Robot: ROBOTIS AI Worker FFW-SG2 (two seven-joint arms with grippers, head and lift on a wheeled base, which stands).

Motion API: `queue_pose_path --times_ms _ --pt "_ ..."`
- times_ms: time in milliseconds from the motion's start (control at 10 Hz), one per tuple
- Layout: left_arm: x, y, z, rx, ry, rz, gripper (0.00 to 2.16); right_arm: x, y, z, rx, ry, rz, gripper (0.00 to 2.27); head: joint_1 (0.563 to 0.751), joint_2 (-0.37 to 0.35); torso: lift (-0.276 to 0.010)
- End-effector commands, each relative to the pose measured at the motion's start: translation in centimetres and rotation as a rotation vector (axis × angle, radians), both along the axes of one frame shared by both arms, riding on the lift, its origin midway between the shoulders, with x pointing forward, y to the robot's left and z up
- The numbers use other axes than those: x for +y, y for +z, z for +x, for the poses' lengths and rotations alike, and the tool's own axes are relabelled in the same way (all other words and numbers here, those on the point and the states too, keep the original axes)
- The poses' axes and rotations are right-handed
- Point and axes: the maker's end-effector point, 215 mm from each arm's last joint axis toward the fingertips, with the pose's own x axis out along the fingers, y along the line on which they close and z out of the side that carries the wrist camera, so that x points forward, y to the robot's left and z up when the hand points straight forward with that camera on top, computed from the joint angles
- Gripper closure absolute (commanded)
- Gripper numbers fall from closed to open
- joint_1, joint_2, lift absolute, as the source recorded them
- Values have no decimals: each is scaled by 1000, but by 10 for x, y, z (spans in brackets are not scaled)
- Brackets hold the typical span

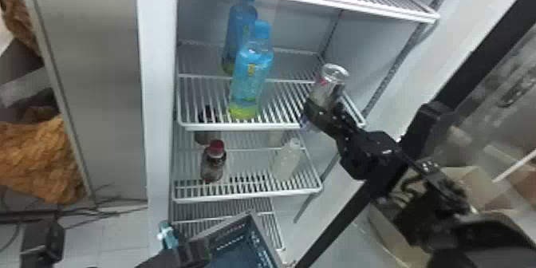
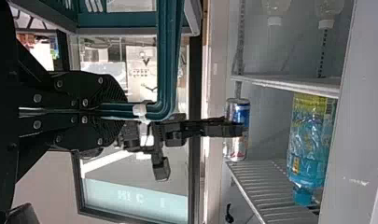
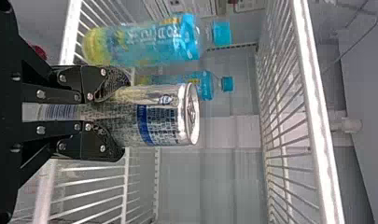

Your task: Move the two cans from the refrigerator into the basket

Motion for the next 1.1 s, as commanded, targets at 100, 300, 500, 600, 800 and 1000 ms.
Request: queue_pose_path --times_ms 100,300,500,600,800,1000 --pt "-1 1 1 -3 -1 -1 1197 15 -7 -37 57 43 -7 1276 695 -350 -35" --pt "0 0 2 -2 3 4 1197 34 -13 -64 109 81 1 1276 695 -350 -35" --pt "0 0 3 -6 5 5 1197 47 -19 -82 154 112 23 1276 695 -350 -35" --pt "0 0 4 -6 8 5 1197 53 -23 -91 174 120 38 1276 695 -350 -35" --pt "-1 0 3 -6 6 5 1197 70 -32 -111 237 163 61 1276 695 -350 -35" --pt "0 0 4 -6 8 5 1197 84 -44 -132 310 210 80 1276 695 -350 -35"
